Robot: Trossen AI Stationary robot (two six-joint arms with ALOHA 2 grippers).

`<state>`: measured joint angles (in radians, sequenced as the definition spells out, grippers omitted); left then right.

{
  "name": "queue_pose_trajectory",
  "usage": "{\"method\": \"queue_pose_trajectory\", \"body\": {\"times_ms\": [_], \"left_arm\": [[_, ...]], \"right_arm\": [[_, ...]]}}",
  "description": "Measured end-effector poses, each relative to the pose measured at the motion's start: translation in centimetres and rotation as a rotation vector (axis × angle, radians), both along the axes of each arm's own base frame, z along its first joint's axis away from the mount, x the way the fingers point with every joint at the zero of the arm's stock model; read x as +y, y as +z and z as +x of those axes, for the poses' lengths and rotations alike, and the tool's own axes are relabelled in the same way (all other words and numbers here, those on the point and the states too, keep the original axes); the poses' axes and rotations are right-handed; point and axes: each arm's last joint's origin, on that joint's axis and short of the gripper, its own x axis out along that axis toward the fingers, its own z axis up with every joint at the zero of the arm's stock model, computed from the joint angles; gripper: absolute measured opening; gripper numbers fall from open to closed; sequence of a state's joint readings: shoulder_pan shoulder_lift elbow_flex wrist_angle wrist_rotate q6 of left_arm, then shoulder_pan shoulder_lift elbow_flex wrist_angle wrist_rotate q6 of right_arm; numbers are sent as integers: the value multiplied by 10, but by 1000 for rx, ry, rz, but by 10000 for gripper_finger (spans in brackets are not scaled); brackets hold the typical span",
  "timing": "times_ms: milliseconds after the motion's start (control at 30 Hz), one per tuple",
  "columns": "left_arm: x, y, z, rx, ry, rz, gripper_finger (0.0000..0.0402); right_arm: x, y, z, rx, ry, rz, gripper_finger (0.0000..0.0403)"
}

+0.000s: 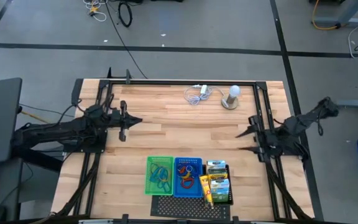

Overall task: Pick & Place Office Desk Supplies
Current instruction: Return to Home Position

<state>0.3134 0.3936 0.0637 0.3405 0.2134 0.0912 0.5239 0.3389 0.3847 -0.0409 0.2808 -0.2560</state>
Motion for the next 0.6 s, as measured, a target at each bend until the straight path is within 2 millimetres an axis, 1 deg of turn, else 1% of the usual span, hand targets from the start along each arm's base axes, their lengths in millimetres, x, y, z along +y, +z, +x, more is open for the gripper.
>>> {"method": "queue_pose_trajectory", "body": {"times_ms": [133,233,333,467,600], "left_arm": [[3,-5,3,39,57,-37,5],[4,-8,5,67,67,-48,5],[6,-12,7,100,132,-53,5],[9,-15,8,137,200,-11,5],[9,-16,8,154,215,25,5]], "right_arm": [[-10,-20,9,36,-34,62,215],[-16,-41,15,53,-56,115,215],[-22,-60,19,42,-58,149,215],[-28,-72,19,26,-38,175,215],[-33,-80,18,52,-76,177,215]]}}
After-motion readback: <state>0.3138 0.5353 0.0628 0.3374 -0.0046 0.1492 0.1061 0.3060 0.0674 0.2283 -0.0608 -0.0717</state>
